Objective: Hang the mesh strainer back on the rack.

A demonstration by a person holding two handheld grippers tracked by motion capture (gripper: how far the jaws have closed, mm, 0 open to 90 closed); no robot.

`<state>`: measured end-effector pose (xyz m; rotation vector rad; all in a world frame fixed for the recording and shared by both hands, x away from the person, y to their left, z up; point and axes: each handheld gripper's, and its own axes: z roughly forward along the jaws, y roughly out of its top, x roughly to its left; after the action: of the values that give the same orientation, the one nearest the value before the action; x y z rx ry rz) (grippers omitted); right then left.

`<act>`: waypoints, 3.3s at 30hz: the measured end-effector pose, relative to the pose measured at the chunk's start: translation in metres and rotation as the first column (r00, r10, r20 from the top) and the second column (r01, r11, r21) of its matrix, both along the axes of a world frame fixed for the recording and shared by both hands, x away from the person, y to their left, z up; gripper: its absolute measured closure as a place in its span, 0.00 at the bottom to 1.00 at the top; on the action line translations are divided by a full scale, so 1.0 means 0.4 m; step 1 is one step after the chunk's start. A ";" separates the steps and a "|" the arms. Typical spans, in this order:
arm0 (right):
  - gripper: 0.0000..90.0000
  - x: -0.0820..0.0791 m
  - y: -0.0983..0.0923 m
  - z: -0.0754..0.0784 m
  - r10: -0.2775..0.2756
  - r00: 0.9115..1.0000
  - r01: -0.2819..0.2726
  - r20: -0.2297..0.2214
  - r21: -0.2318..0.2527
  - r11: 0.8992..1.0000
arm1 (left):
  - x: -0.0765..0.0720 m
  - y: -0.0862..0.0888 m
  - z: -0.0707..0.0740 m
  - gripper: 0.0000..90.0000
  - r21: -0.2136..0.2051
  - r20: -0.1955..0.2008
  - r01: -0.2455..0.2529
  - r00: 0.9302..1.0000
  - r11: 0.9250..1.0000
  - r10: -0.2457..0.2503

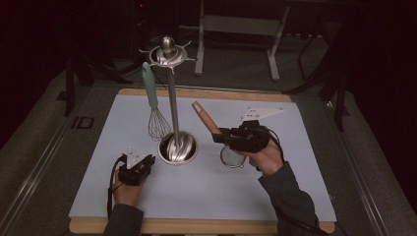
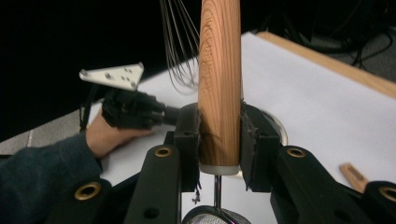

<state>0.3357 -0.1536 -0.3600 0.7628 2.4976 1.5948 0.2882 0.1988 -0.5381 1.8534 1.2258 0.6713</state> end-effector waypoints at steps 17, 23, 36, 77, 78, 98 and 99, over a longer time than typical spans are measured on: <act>0.79 -0.003 0.008 0.104 0.040 0.993 -0.049 0.115 0.079 0.996 | 0.001 0.000 0.000 0.90 -0.001 -0.002 0.002 1.000 1.000 -0.002; 0.79 -0.007 0.004 0.138 0.043 0.988 -0.065 0.151 0.146 0.987 | 0.000 0.000 0.000 0.90 -0.001 -0.002 0.001 1.000 1.000 -0.001; 0.79 -0.021 0.032 0.197 0.060 0.972 -0.106 0.228 0.195 0.975 | 0.001 0.001 0.000 0.90 0.000 -0.002 0.003 1.000 1.000 -0.003; 0.79 0.015 0.124 0.169 0.061 0.962 -0.098 0.266 0.129 0.987 | 0.002 0.001 0.000 0.90 -0.006 -0.006 0.004 1.000 1.000 -0.004; 0.79 0.017 0.126 0.167 0.059 0.962 -0.097 0.266 0.130 0.987 | 0.002 0.001 0.000 0.90 -0.006 -0.006 0.004 1.000 1.000 -0.004; 0.77 0.058 0.194 0.139 0.061 0.973 -0.076 0.224 0.058 0.995 | 0.003 0.001 0.000 0.90 -0.005 -0.008 0.006 1.000 1.000 -0.006; 0.76 0.060 0.198 0.137 0.058 0.973 -0.071 0.225 0.051 0.996 | 0.003 0.001 0.000 0.90 -0.004 -0.008 0.005 1.000 1.000 -0.005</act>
<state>0.3598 -0.0745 -0.3053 0.4806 2.3470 1.6785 0.2895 0.1993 -0.5382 1.8569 1.2264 0.6581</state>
